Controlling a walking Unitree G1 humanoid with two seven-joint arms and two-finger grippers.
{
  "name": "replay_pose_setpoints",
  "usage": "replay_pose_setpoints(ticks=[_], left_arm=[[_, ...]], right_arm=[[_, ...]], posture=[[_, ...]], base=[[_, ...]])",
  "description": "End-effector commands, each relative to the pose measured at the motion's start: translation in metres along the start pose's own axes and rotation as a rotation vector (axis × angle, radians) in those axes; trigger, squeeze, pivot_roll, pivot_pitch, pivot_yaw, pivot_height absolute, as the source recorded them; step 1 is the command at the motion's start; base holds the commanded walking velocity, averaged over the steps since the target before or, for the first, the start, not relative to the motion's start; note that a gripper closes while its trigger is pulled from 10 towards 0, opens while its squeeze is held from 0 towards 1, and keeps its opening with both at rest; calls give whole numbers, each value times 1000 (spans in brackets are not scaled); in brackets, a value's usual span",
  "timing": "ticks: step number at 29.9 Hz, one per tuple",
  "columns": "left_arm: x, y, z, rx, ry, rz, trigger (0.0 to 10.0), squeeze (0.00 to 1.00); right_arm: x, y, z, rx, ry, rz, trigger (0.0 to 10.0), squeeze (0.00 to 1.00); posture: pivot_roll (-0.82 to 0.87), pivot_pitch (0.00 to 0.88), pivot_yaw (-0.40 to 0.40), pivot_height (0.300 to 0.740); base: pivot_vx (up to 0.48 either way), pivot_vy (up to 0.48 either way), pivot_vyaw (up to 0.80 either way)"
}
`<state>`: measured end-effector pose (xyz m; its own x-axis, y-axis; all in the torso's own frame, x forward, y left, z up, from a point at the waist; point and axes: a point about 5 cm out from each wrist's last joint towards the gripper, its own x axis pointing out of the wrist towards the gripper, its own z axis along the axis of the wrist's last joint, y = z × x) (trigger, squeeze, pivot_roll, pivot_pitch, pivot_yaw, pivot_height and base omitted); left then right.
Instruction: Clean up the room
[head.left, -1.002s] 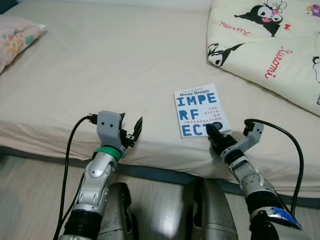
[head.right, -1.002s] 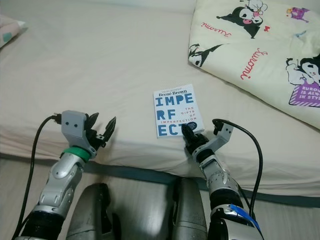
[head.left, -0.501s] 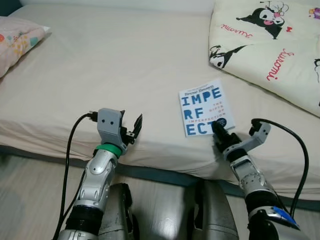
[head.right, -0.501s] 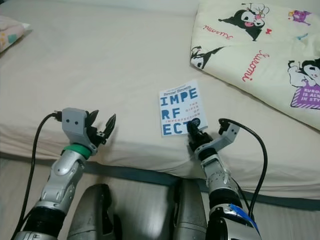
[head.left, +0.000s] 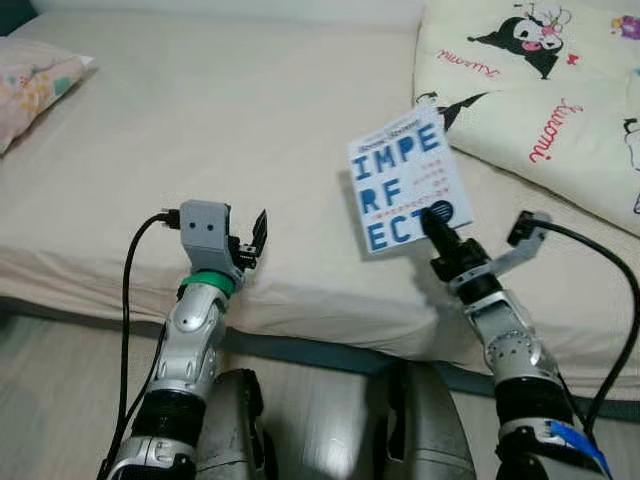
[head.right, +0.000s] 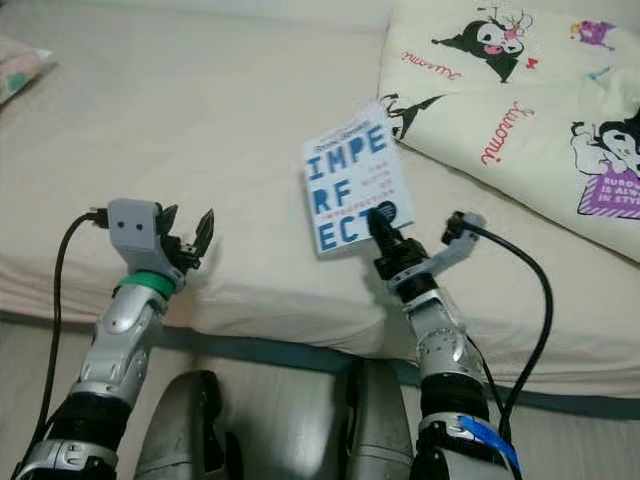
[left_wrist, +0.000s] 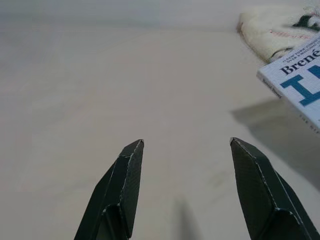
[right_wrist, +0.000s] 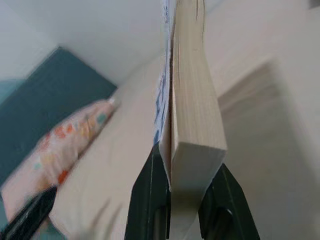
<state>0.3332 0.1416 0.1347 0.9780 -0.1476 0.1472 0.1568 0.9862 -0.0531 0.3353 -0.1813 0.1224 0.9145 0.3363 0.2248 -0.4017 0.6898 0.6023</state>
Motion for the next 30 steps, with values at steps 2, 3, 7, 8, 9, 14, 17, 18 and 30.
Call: replay_pose_setpoints(ticks=[2,3,7,8,9,14,17,18,30], left_arm=[[-5,1,-12,-27,67,14,10000,0],[-6,4,-13,-38,69,45,10000,0],[-7,12,-13,-64,66,123,10000,0],[-7,12,-13,-63,71,121,10000,0],[-7,13,-13,-59,72,121,10000,0],[-10,18,-10,-18,42,159,10000,0],[-11,20,-7,16,19,157,10000,0],[-11,20,-7,16,19,157,10000,0],[-12,18,-7,1,12,167,10000,0]], right_arm=[[-2,7,1,-106,2,9,10000,0],[-4,12,1,-182,1,18,10000,0],[-6,22,1,-283,3,25,10000,0],[-6,23,1,-284,8,25,10000,0],[-7,24,-1,-279,19,27,10000,0],[-9,23,-3,-252,25,-1,10000,0],[-12,20,-3,-277,15,-46,10000,0],[-12,20,-3,-277,15,-46,10000,0],[-9,22,-7,-371,24,-95,10000,0]], posture=[[61,70,64,587],[59,72,67,587],[60,75,78,587],[60,75,78,587],[59,74,85,587],[65,77,82,587],[68,78,76,597],[68,78,76,597],[69,76,66,652]], base=[[0,0,0],[0,0,0],[0,0,0],[0,0,0],[0,0,0],[0,0,0],[0,0,0],[0,0,0],[0,0,0]])
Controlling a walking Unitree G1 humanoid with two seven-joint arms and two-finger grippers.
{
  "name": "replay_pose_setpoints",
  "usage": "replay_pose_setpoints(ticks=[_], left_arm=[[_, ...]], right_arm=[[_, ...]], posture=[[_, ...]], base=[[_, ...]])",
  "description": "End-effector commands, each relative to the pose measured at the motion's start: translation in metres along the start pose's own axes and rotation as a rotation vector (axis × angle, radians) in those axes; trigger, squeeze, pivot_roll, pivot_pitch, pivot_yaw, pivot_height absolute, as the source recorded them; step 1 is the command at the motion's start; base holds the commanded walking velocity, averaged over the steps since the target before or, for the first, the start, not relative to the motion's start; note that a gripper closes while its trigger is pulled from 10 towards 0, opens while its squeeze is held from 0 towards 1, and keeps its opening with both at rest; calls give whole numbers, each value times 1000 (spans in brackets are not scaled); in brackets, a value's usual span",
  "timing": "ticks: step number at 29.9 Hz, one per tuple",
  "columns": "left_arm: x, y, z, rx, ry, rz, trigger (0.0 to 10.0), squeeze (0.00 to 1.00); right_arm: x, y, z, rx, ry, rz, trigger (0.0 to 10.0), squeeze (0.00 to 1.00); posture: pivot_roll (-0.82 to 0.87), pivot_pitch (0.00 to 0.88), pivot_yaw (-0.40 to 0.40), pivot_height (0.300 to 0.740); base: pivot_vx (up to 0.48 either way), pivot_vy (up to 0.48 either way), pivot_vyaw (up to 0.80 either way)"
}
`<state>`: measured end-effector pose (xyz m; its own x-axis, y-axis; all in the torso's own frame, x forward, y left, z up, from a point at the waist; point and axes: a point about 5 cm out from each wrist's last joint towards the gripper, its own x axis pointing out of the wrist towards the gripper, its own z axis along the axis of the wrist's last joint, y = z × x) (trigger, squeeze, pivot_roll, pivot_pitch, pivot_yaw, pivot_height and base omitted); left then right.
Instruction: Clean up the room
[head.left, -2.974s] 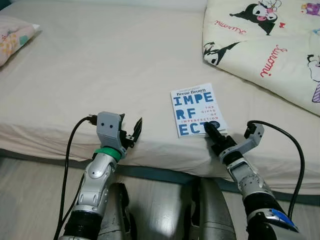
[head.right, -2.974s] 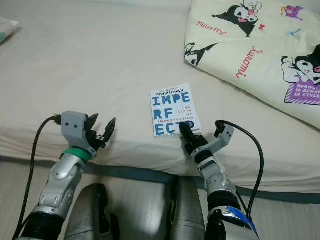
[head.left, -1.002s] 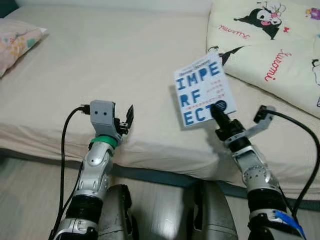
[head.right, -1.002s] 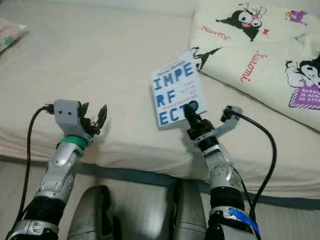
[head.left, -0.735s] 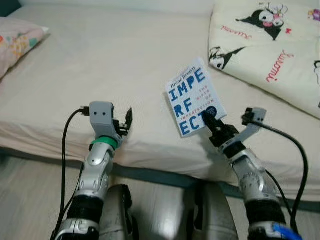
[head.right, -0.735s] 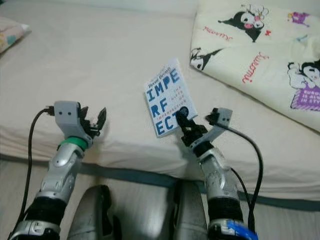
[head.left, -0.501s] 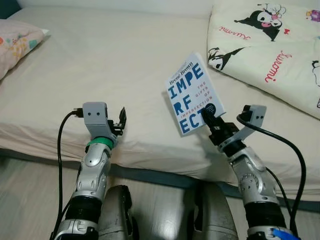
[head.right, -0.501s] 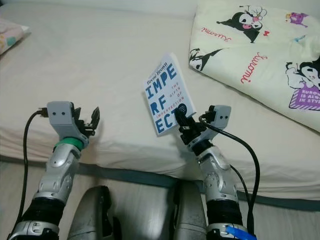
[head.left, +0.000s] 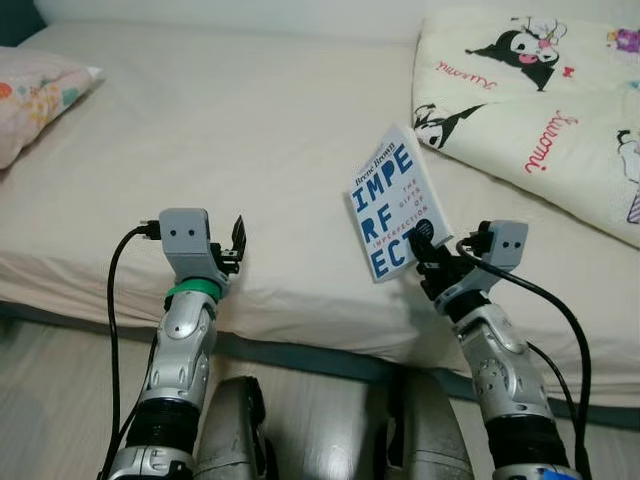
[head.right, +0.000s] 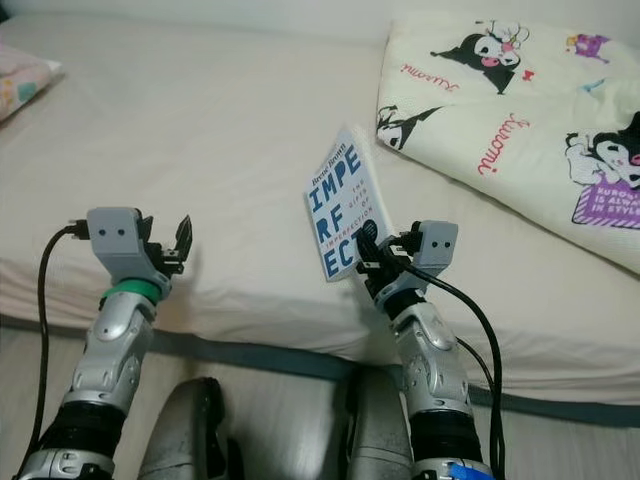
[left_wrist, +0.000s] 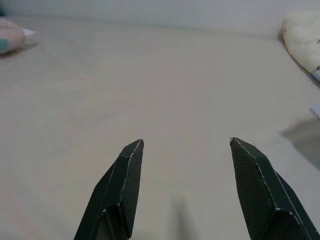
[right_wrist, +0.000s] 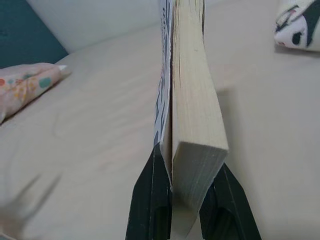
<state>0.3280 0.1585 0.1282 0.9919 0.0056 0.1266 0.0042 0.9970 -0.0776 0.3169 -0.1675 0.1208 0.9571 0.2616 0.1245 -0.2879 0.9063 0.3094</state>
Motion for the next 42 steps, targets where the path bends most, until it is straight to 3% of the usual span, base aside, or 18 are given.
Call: replay_pose_setpoints(ticks=[1,11,24,27,29,32,36,42], left_arm=[[-3,3,-3,-5,4,16,10000,0],[-4,1,-6,12,12,14,10000,0],[-11,3,-25,48,107,0,10000,0],[-12,3,-28,51,129,-2,10000,0],[-15,3,-39,20,210,-10,10000,0],[-15,3,-39,20,210,-10,10000,0],[-19,0,-43,58,215,-40,10000,0],[-18,-4,-42,53,206,-62,10000,0]], right_arm=[[3,5,6,1,-26,25,10000,0],[3,5,4,15,-14,26,10000,0],[5,9,-10,42,21,7,10000,0],[7,8,-12,28,30,-22,10000,0],[8,5,-14,-20,43,-59,10000,0],[8,5,-14,-20,43,-59,10000,0],[6,-3,-21,-93,67,-134,10000,0],[5,-5,-22,-97,67,-153,10000,0]], posture=[[67,76,65,657],[67,74,67,687],[71,72,64,727],[74,72,64,737],[75,73,63,737],[75,73,63,737],[78,75,64,737],[77,76,65,737]], base=[[0,0,0],[0,0,0],[0,0,0],[0,0,0],[0,0,0],[0,0,0],[0,0,0],[0,0,0]])
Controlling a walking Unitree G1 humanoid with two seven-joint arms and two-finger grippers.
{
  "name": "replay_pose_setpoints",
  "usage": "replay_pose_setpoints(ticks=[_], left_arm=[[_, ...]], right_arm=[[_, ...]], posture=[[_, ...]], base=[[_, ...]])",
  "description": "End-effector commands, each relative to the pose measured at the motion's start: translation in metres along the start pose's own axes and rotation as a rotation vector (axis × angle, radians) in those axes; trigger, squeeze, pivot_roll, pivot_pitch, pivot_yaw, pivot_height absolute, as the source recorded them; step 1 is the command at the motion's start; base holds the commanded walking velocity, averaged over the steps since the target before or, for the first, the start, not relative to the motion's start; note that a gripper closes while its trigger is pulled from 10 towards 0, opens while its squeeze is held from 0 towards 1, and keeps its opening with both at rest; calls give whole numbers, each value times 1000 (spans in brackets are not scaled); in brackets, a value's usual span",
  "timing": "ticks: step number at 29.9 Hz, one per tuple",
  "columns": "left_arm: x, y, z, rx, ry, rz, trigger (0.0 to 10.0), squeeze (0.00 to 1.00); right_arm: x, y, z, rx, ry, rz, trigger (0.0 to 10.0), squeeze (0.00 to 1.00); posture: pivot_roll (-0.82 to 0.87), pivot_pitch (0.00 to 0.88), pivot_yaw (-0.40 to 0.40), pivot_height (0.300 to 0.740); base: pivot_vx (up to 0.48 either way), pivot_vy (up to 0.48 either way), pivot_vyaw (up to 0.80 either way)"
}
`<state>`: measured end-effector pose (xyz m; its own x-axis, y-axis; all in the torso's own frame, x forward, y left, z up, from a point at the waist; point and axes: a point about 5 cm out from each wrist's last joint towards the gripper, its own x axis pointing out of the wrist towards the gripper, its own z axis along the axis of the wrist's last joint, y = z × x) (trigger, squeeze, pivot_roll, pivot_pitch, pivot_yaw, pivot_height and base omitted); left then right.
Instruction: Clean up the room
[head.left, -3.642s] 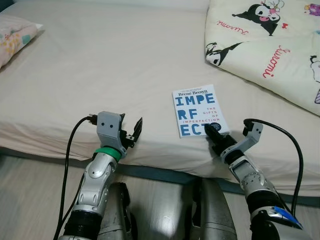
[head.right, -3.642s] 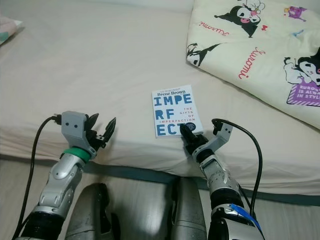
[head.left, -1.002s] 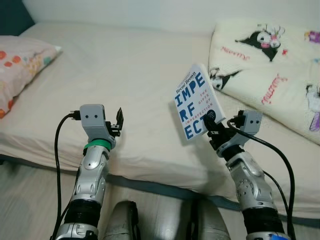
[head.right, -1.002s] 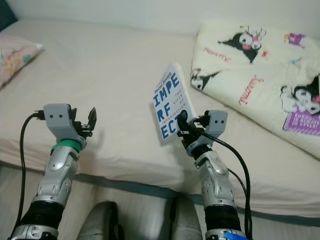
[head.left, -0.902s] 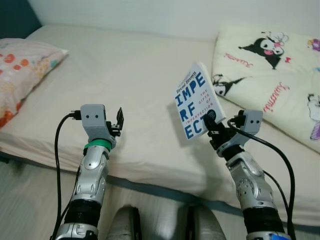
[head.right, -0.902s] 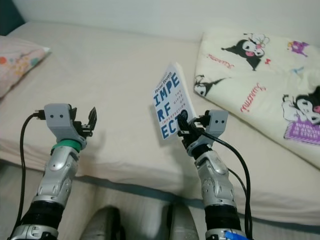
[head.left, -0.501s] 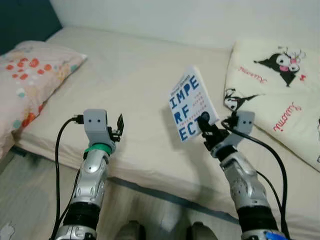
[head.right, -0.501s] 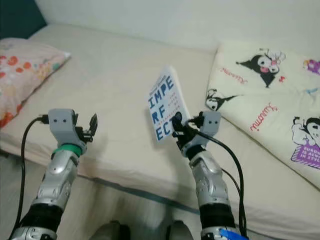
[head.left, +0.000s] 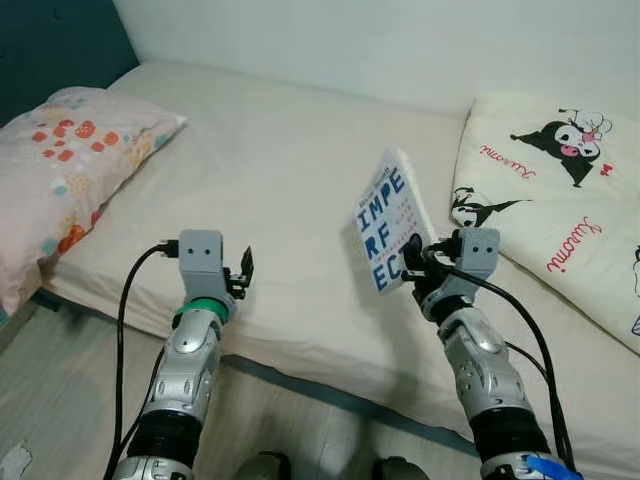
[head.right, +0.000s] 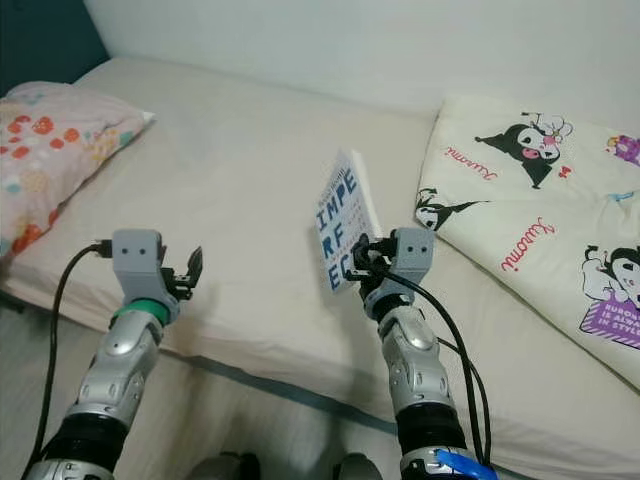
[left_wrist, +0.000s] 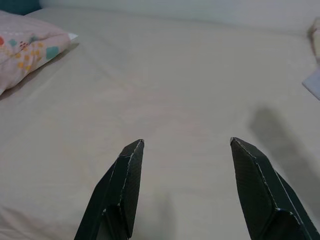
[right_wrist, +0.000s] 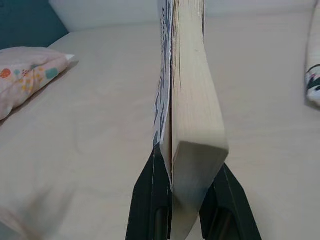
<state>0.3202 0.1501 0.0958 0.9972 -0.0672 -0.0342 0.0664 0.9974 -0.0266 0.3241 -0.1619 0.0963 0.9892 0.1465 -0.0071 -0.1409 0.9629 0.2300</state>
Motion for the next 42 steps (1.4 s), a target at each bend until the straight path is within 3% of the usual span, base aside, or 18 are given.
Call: replay_pose_setpoints(ticks=[1,42], left_arm=[[-5,-1,-11,4,38,-10,10000,0],[1,-5,-4,23,22,-86,10000,0]], right_arm=[[-1,-1,3,1,-30,-5,10000,0],[-4,-9,-3,8,-69,-79,10000,0]], posture=[[79,78,67,737],[74,49,80,737]], base=[[0,0,0],[0,0,0]])
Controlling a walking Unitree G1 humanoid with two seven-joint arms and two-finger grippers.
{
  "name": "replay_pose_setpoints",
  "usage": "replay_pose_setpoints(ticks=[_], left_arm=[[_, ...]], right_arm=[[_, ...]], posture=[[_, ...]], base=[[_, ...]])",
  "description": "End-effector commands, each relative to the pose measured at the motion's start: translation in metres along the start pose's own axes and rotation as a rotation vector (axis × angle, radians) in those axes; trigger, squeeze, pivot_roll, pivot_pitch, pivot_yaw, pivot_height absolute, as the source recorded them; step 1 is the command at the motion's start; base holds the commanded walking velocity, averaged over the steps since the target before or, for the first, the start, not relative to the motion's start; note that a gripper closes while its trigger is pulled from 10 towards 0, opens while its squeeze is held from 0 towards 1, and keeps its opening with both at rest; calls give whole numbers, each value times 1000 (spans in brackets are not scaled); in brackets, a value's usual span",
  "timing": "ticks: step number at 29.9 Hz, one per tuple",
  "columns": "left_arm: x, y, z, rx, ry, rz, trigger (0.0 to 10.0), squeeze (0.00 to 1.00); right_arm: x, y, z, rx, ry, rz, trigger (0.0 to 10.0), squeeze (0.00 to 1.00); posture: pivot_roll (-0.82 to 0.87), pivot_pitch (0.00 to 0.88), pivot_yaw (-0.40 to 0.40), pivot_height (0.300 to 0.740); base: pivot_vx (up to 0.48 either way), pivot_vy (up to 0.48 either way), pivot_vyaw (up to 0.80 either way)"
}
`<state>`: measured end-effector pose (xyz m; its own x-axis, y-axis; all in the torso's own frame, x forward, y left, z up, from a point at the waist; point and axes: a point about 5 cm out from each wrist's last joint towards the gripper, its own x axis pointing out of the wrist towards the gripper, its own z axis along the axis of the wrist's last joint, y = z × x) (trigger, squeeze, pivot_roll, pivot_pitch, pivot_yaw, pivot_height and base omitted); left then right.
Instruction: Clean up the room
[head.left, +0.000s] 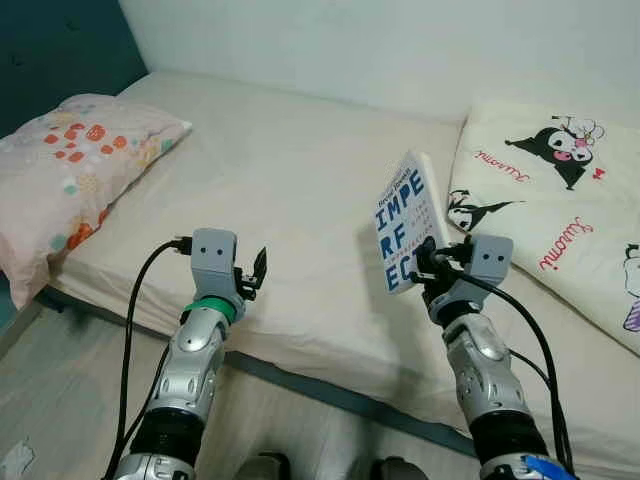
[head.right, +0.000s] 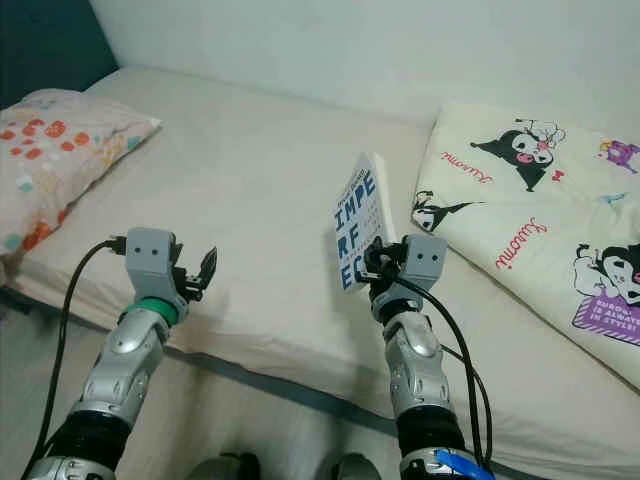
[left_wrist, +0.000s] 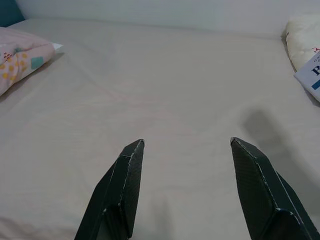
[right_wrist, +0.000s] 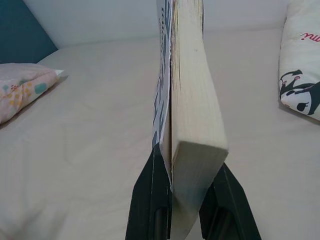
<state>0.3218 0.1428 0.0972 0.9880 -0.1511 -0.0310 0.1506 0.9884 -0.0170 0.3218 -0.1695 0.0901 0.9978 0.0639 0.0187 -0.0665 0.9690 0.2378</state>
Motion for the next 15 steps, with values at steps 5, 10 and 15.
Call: replay_pose_setpoints(ticks=[5,10,15], left_arm=[[1,1,-4,9,21,-12,10000,0],[2,0,-3,11,17,-20,10000,0],[2,0,-2,13,16,-25,10000,0]], right_arm=[[-1,0,1,0,-25,-3,10000,0],[-1,-1,1,2,-30,-8,10000,0],[-1,-1,1,5,-30,-10,10000,0]], posture=[[73,47,83,737],[74,48,85,737],[75,49,86,737]], base=[[0,305,0],[0,342,0],[0,343,0]])
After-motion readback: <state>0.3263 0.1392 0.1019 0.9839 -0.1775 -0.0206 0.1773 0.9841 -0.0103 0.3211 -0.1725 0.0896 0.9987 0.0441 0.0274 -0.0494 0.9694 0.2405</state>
